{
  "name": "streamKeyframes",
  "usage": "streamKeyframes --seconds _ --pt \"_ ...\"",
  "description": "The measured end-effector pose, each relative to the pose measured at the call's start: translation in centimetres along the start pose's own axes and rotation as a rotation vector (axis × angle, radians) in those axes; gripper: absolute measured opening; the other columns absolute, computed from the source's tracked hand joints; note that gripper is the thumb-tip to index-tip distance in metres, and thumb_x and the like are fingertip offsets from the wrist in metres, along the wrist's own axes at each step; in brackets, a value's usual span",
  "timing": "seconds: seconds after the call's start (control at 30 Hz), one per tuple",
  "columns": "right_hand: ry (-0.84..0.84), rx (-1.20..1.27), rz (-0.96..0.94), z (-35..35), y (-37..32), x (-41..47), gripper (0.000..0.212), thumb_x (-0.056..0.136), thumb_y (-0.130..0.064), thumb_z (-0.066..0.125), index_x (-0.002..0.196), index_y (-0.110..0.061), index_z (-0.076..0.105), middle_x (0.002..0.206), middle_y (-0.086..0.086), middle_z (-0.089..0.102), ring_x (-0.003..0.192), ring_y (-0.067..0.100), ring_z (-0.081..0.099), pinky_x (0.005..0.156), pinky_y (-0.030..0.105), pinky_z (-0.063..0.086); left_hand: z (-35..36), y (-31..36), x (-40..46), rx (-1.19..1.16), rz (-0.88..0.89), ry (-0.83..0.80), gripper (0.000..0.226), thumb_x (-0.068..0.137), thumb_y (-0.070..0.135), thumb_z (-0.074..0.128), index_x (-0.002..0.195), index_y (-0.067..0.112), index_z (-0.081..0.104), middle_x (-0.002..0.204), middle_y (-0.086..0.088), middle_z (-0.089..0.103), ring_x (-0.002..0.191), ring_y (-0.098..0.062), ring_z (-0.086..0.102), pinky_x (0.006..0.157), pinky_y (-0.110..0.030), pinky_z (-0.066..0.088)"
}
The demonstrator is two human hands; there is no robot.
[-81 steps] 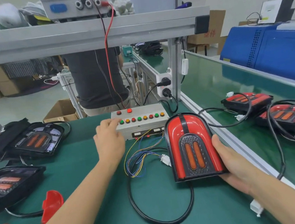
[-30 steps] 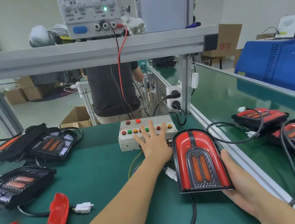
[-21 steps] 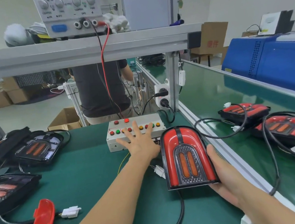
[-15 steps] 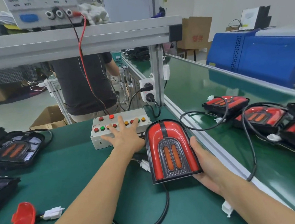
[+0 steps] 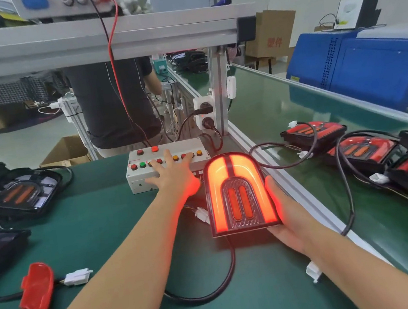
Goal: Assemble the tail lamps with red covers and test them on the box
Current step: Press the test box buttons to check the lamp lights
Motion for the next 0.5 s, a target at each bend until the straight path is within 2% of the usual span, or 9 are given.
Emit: streamKeyframes --seconds 0.1,0.5 --pt "-0.005 -0.012 0.001 0.04 0.07 -0.03 0.062 0.077 -0.062 0.048 0.117 -0.018 0.068 0.113 0.008 0.072 0.106 0.020 0.068 0.098 0.038 0.046 0.07 -0.02 0.06 0.004 -0.002 -0.002 0.075 0.084 0.023 0.055 0.142 0.050 0.017 0.157 -0.005 -0.009 0.140 -0.048 -0.007 0.104 -0.073 0.015" --pt "-0.006 -0.027 -0.009 0.03 0.11 -0.05 0.062 0.078 -0.063 0.046 0.116 -0.020 0.068 0.113 0.006 0.072 0.105 0.020 0.069 0.096 0.038 0.047 0.05 -0.02 -0.01 0.047 -0.014 0.015 0.074 0.086 0.025 0.055 0.143 0.050 0.015 0.157 -0.007 -0.009 0.140 -0.048 -0.005 0.105 -0.071 0.016"
Point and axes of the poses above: each hand's wrist, its own x-axis towards the middle knuckle, its own z-axis out of the palm, y = z × x, the point moved 5 cm from there along x, towards the middle knuckle
